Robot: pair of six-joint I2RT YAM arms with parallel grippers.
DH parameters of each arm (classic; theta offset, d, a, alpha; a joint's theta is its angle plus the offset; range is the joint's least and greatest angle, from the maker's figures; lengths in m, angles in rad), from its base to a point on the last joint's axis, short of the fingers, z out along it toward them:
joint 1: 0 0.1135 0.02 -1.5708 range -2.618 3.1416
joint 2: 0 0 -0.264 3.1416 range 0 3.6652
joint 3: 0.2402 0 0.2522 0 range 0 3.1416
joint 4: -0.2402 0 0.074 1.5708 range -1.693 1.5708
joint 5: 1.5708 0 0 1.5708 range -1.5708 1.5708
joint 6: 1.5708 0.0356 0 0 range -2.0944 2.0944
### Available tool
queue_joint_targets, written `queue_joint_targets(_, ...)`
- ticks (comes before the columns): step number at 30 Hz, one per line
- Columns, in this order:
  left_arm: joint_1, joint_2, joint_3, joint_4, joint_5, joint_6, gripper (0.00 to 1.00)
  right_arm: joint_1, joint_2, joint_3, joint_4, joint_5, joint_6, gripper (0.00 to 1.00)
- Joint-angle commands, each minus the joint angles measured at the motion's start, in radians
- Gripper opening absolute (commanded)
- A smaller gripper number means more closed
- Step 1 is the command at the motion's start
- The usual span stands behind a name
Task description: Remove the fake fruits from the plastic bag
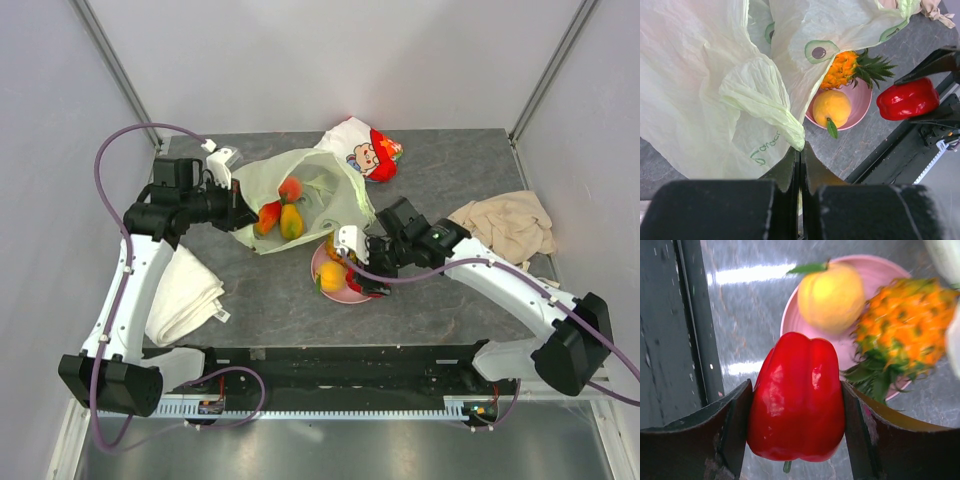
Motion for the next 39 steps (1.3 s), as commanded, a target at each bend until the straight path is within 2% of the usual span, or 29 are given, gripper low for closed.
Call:
queue_joint_targets(1,0.013,-0.025,0.032,0.014,0.011,0.04,0.02,0.004,-0.023,-0.074,0.025,-0.002,-0.197,0.29)
queue_joint_targets(5,0.019,-0.023,0.035,0.004,0.008,0.048,0.02,0.014,0.001,-0.123,0.068,0.01,-0.286,0.29)
queue_joint_targets(16,0.039,-0.019,0.025,0.0,0.013,0.051,0.02,0.088,0.07,-0.163,0.185,0.064,-0.308,0.3)
queue_joint_targets(39,0.041,0.004,0.029,0.003,0.016,0.046,0.02,0.114,0.205,-0.143,0.226,0.087,-0.359,0.34)
